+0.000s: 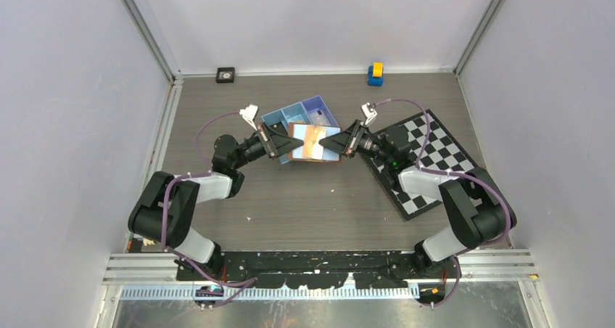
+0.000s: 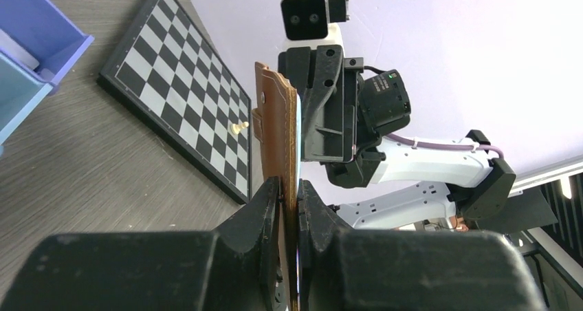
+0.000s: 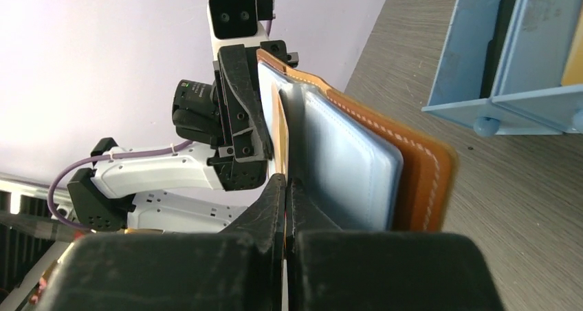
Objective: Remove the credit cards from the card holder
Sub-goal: Remove the credit card from the card holder, then place the credit card in the storage box, then remove the credit card from the card holder.
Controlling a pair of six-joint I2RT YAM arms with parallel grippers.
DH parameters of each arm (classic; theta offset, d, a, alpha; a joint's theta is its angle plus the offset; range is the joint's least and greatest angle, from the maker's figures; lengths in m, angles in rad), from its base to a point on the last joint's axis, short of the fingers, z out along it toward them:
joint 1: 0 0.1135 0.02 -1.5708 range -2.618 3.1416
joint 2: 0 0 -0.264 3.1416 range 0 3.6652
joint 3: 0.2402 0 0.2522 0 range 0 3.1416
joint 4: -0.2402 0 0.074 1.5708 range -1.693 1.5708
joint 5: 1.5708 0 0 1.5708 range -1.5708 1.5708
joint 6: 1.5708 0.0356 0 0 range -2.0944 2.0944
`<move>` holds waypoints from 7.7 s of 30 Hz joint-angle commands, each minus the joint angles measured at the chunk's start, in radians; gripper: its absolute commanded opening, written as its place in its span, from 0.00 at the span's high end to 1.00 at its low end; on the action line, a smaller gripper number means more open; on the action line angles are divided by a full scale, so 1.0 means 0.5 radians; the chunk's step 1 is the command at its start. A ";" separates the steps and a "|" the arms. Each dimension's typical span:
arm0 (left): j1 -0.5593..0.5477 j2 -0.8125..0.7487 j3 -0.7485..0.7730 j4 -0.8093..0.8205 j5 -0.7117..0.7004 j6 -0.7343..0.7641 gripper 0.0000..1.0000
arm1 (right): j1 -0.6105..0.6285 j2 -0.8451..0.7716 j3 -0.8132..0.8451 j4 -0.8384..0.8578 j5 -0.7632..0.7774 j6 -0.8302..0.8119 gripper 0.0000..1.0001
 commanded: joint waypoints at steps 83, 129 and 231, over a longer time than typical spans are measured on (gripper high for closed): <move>0.315 -1.116 -0.432 -0.680 -0.540 0.573 1.00 | 0.351 -0.553 0.344 -1.625 1.187 -1.170 0.17; -0.098 -0.692 -0.161 -0.520 -0.313 0.631 1.00 | 0.416 -0.414 0.356 -1.464 0.938 -1.151 0.98; -0.089 -0.483 -0.058 -0.752 -0.341 0.546 1.00 | 0.435 -0.305 0.414 -1.574 0.892 -1.116 0.86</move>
